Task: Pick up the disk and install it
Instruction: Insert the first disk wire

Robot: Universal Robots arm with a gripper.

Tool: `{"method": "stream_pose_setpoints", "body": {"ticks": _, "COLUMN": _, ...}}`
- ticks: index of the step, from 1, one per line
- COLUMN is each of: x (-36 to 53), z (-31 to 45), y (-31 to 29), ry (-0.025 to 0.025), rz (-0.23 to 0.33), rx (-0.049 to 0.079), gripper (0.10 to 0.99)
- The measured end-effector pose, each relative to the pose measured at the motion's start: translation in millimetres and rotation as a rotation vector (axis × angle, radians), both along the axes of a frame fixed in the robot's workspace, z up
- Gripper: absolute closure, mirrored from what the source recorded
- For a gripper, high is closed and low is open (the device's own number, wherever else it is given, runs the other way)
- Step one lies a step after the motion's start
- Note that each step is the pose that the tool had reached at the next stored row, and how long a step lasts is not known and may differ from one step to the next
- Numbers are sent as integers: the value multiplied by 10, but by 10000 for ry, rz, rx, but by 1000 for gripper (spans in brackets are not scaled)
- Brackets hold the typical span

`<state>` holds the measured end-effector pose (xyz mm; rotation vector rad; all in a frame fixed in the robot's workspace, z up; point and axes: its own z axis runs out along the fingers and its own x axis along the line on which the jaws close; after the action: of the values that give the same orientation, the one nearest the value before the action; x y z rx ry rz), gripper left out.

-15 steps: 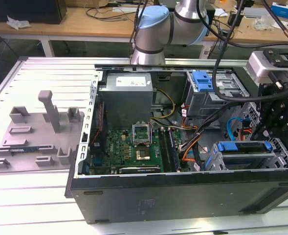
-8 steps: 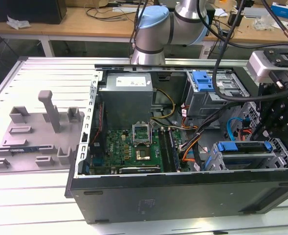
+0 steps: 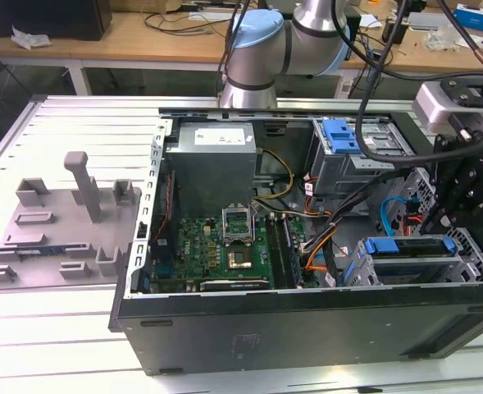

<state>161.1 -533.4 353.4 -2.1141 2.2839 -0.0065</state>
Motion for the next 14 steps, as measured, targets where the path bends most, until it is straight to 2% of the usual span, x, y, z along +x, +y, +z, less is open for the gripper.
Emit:
{"method": "stream_pose_setpoints", "body": {"ticks": 4, "x": 1, "z": -3, "y": 5, "ry": 12, "rz": -65, "rx": -236, "gripper": 922}}
{"method": "stream_pose_setpoints", "body": {"ticks": 8, "x": 0, "z": -3, "y": 39, "ry": 16, "rz": -98, "rx": -595, "gripper": 922}}
{"method": "stream_pose_setpoints", "body": {"ticks": 14, "x": 1, "z": -6, "y": 49, "ry": 16, "rz": -95, "rx": -610, "gripper": 922}}
